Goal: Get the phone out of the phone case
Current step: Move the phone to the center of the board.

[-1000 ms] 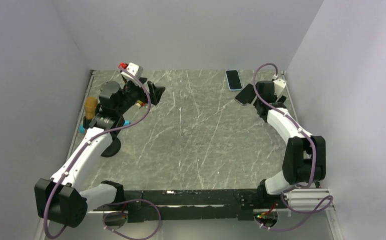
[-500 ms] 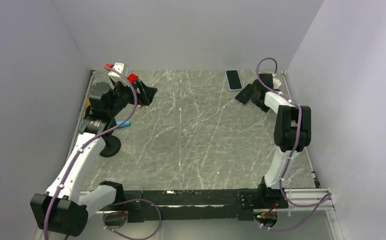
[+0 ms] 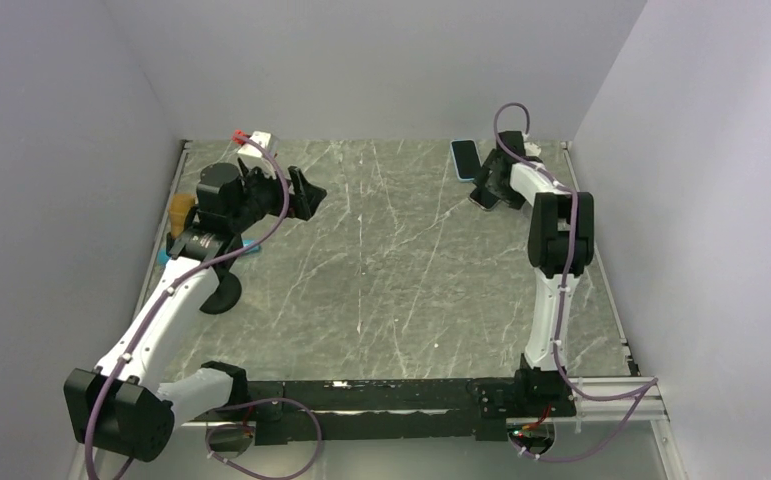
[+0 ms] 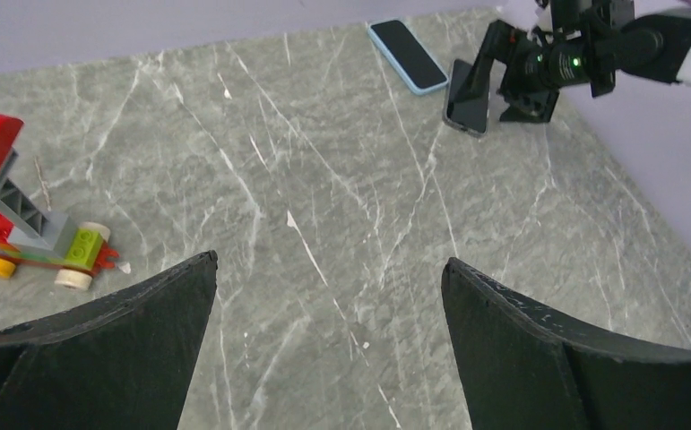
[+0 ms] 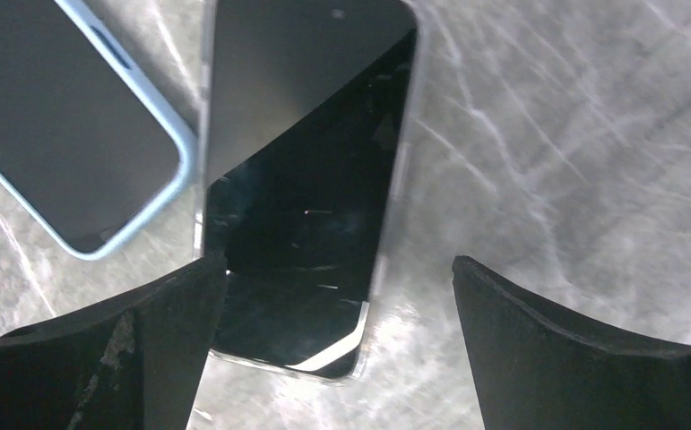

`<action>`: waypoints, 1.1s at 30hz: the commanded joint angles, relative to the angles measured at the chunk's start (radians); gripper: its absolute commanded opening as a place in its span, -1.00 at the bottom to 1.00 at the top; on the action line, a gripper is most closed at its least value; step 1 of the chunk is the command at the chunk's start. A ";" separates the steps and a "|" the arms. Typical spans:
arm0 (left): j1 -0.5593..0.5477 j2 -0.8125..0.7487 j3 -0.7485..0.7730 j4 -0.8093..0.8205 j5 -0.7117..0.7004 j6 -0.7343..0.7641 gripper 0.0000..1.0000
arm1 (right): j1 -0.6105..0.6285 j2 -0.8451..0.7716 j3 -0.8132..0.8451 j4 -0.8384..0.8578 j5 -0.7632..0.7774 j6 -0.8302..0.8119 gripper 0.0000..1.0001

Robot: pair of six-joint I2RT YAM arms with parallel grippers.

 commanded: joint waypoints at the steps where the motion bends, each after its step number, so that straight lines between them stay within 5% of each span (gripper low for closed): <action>1: -0.019 0.014 0.045 -0.035 -0.022 0.019 0.98 | 0.053 0.067 0.141 -0.132 0.094 0.001 0.99; 11: -0.045 0.034 0.050 -0.057 -0.076 0.024 0.98 | 0.082 0.087 0.173 -0.127 0.109 0.029 1.00; 19: -0.079 0.031 0.061 -0.102 -0.220 0.057 0.91 | 0.090 0.189 0.336 -0.347 0.202 0.113 0.99; 22: -0.095 0.037 0.075 -0.142 -0.303 0.076 0.78 | 0.089 0.198 0.341 -0.347 0.185 0.089 0.85; 33: -0.237 -0.010 0.086 -0.194 -0.524 0.162 0.87 | 0.083 0.056 0.093 -0.273 0.014 0.014 0.03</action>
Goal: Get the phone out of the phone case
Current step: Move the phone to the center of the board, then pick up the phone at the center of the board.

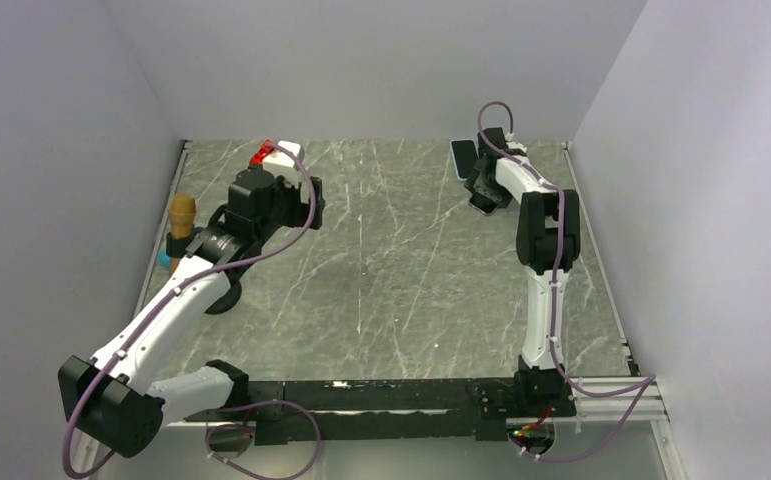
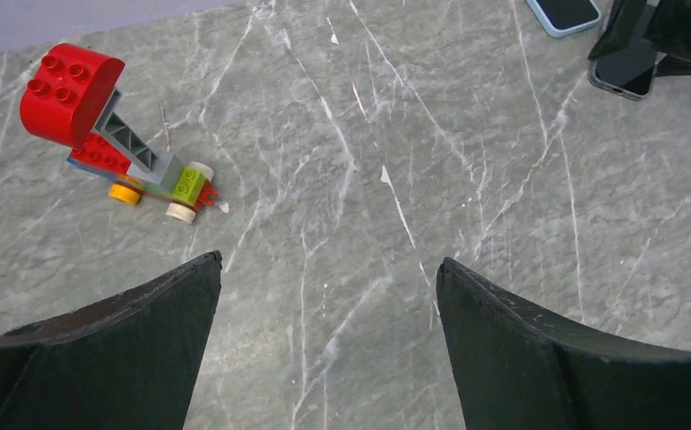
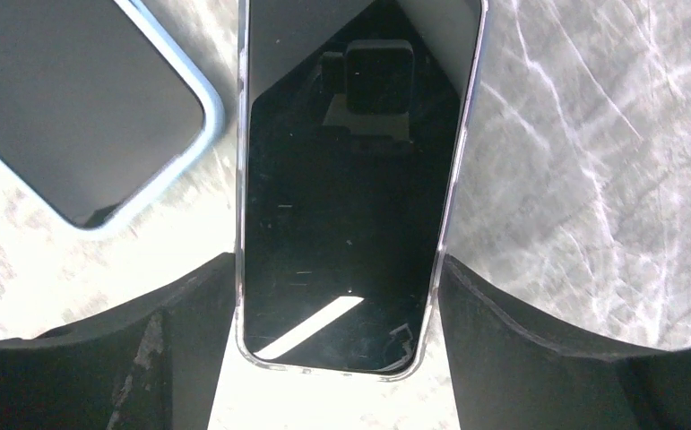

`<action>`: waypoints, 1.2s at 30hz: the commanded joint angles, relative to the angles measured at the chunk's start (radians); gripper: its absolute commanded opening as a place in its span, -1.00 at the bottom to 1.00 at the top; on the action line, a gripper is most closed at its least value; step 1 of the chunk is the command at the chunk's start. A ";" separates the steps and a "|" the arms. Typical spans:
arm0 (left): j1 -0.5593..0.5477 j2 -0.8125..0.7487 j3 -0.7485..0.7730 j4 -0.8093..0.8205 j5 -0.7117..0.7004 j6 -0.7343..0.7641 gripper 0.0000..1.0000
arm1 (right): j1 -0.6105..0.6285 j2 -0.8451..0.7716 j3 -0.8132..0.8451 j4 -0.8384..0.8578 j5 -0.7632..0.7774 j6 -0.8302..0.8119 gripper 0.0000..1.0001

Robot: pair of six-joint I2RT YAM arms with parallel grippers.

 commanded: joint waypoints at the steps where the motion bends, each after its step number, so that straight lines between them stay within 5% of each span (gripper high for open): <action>1: -0.068 -0.049 0.034 -0.022 -0.111 0.043 0.87 | 0.014 -0.110 -0.184 -0.042 -0.092 -0.045 0.03; 7: -0.082 -0.110 -0.005 -0.141 -0.014 -0.103 0.99 | 0.114 -0.315 -0.496 0.039 -0.117 -0.093 0.06; 11: -0.082 -0.192 -0.066 -0.199 -0.009 -0.218 0.99 | 0.134 -0.405 -0.638 0.078 -0.138 -0.095 0.47; 16: -0.080 -0.321 -0.128 -0.188 0.008 -0.317 0.98 | 0.102 -0.354 -0.548 -0.002 -0.074 -0.080 0.96; 22: -0.081 -0.350 -0.136 -0.162 0.156 -0.312 0.98 | 0.095 -0.258 -0.453 -0.052 -0.127 -0.072 0.97; 26: -0.081 -0.310 -0.124 -0.188 0.242 -0.311 0.98 | 0.097 -0.283 -0.528 0.025 -0.174 -0.077 0.64; 34: -0.083 -0.207 -0.137 -0.212 0.347 -0.380 0.98 | 0.163 -0.321 -0.602 0.134 -0.191 -0.214 -0.81; 36: -0.084 -0.206 -0.157 -0.188 0.359 -0.407 0.98 | 0.183 -0.351 -0.626 0.175 -0.191 -0.253 -1.00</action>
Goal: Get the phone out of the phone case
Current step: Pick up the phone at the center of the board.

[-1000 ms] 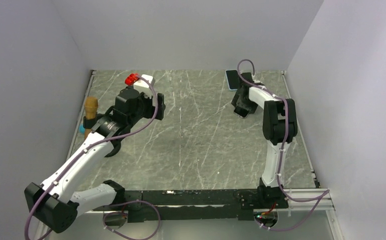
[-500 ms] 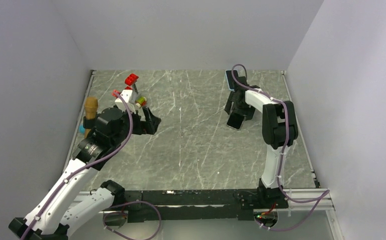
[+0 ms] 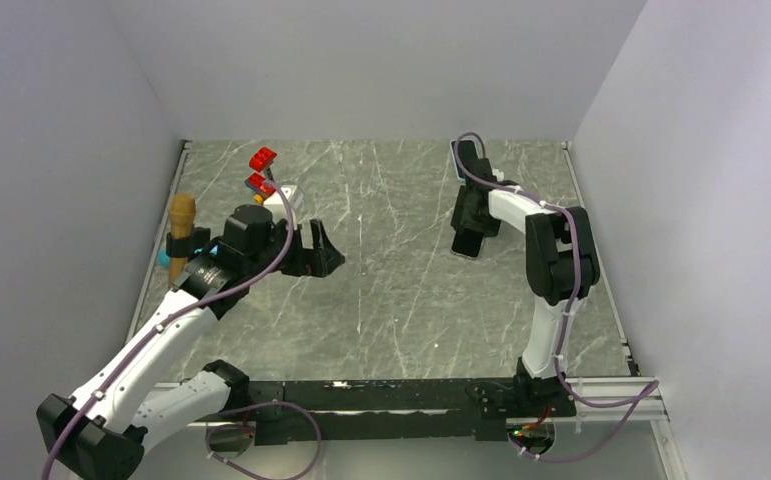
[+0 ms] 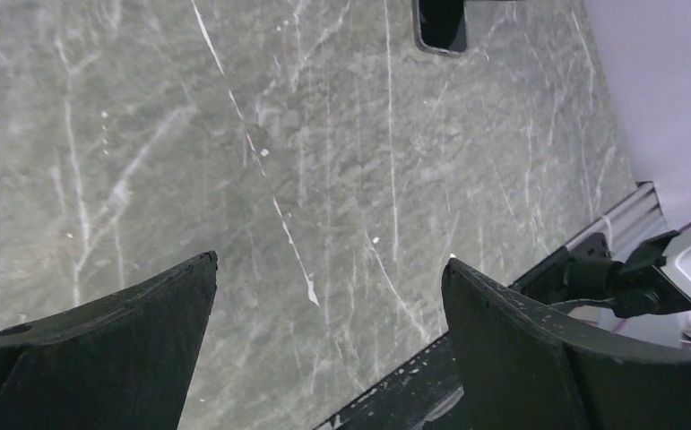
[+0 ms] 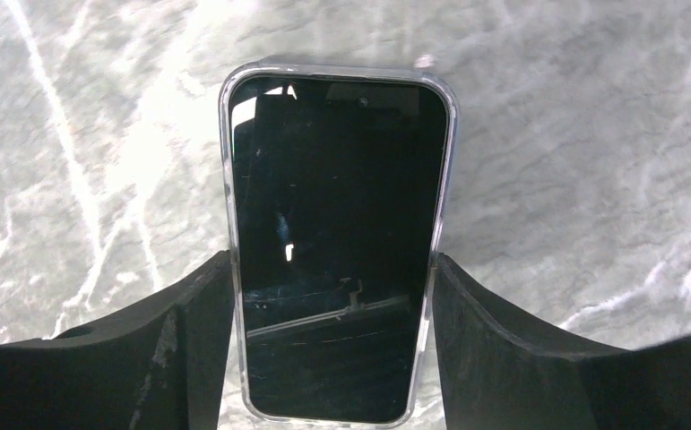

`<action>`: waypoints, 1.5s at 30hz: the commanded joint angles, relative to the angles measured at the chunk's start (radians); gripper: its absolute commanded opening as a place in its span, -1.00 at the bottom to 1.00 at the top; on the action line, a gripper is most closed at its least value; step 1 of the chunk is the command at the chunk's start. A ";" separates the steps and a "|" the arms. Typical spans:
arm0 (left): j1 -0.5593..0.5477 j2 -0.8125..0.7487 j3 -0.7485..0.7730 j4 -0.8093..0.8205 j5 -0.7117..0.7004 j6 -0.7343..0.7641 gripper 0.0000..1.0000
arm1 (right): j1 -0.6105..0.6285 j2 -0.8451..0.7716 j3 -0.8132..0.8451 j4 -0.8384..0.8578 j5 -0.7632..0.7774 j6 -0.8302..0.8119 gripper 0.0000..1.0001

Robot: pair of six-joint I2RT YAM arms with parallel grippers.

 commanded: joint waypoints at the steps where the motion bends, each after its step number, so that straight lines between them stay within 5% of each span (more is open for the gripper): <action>1: -0.005 -0.006 -0.021 0.040 0.072 -0.079 0.98 | 0.080 -0.023 -0.093 0.045 -0.071 -0.116 -1.00; 12: -0.004 0.078 0.017 0.074 0.063 -0.219 0.98 | 0.145 -0.430 -0.467 0.585 -0.371 -0.222 -1.00; 19: -0.004 0.192 -0.023 0.297 0.101 -0.377 0.96 | 0.176 -0.562 -0.614 0.801 -0.539 -0.136 -1.00; 23: -0.004 0.334 0.039 0.371 0.144 -0.382 0.89 | 0.222 -0.597 -0.645 0.855 -0.612 -0.086 -1.00; 27: -0.005 0.490 0.196 0.258 0.160 -0.298 0.79 | 0.260 -0.622 -0.672 0.911 -0.652 -0.008 -1.00; 39: -0.070 0.609 0.187 0.348 0.139 -0.355 0.63 | 0.339 -0.634 -0.672 0.949 -0.666 0.008 -1.00; 45: -0.123 0.653 0.200 0.353 0.120 -0.360 0.23 | 0.372 -0.668 -0.679 0.935 -0.600 -0.011 -1.00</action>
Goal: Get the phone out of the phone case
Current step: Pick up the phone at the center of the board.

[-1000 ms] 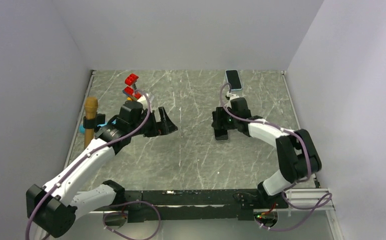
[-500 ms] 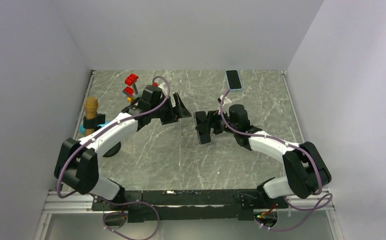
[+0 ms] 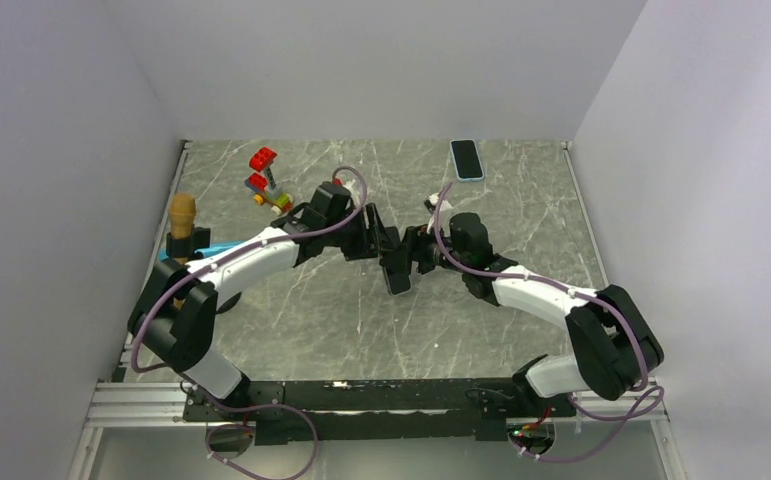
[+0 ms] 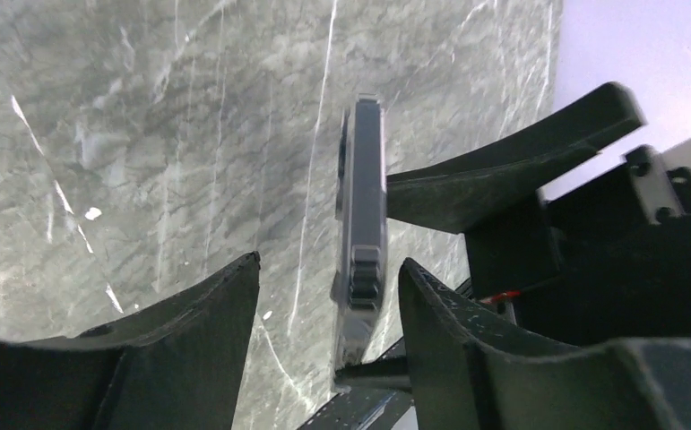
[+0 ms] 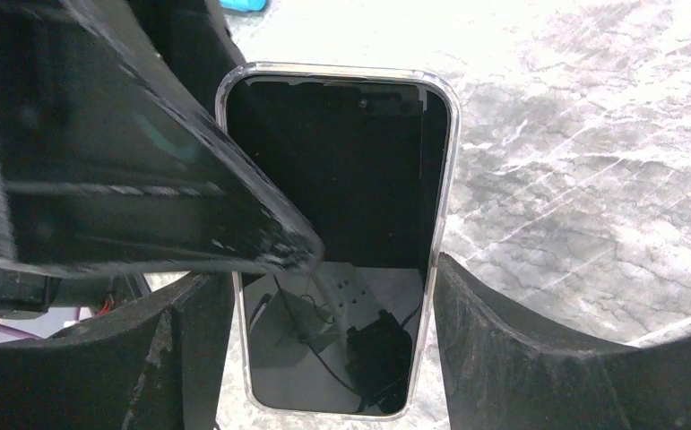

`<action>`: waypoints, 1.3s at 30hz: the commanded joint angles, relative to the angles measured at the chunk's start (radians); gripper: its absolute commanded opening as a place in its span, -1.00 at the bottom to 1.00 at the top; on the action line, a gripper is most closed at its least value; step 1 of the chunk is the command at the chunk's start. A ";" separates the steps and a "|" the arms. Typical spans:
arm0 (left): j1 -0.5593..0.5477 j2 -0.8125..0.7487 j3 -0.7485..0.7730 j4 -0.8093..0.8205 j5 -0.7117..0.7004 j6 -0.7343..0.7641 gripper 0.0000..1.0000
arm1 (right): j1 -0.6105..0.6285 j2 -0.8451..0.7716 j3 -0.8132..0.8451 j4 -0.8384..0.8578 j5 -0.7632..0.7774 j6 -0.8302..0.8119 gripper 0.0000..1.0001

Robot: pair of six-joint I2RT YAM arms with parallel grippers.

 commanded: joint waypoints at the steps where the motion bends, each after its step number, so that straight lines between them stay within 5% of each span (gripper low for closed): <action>1: -0.033 0.021 0.042 0.035 -0.016 -0.004 0.13 | 0.038 -0.076 0.024 0.080 0.061 -0.023 -1.00; 4: -0.042 0.024 0.048 0.051 -0.008 0.008 -0.23 | 0.072 -0.085 0.042 0.030 0.102 -0.069 -1.00; 6: -0.041 0.023 0.057 0.050 -0.002 0.033 -0.83 | 0.085 -0.091 0.045 0.011 0.108 -0.082 -1.00; 7: -0.041 0.021 0.067 0.036 -0.007 0.049 -1.00 | 0.086 -0.094 0.044 -0.001 0.105 -0.083 -0.81; 11: -0.031 -0.009 0.097 -0.001 -0.004 0.165 -1.00 | 0.088 -0.093 0.055 -0.109 0.104 -0.107 0.87; 12: -0.026 -0.019 0.101 -0.013 0.001 0.201 -1.00 | 0.088 -0.093 0.063 -0.151 0.103 -0.125 0.99; 18: 0.065 -0.092 0.117 -0.124 0.133 0.420 -1.00 | 0.087 -0.080 0.116 -0.403 0.142 -0.203 1.00; 22: 0.164 -0.148 0.044 -0.057 0.405 0.476 -1.00 | 0.078 -0.072 0.113 -0.437 0.015 -0.233 0.98; 30: 0.211 -0.214 0.018 -0.041 0.693 0.510 -1.00 | 0.039 -0.059 -0.007 -0.008 -0.542 -0.081 0.64; 39: 0.223 -0.284 -0.036 0.091 0.807 0.379 -1.00 | 0.028 0.013 -0.030 0.361 -0.678 0.122 -0.07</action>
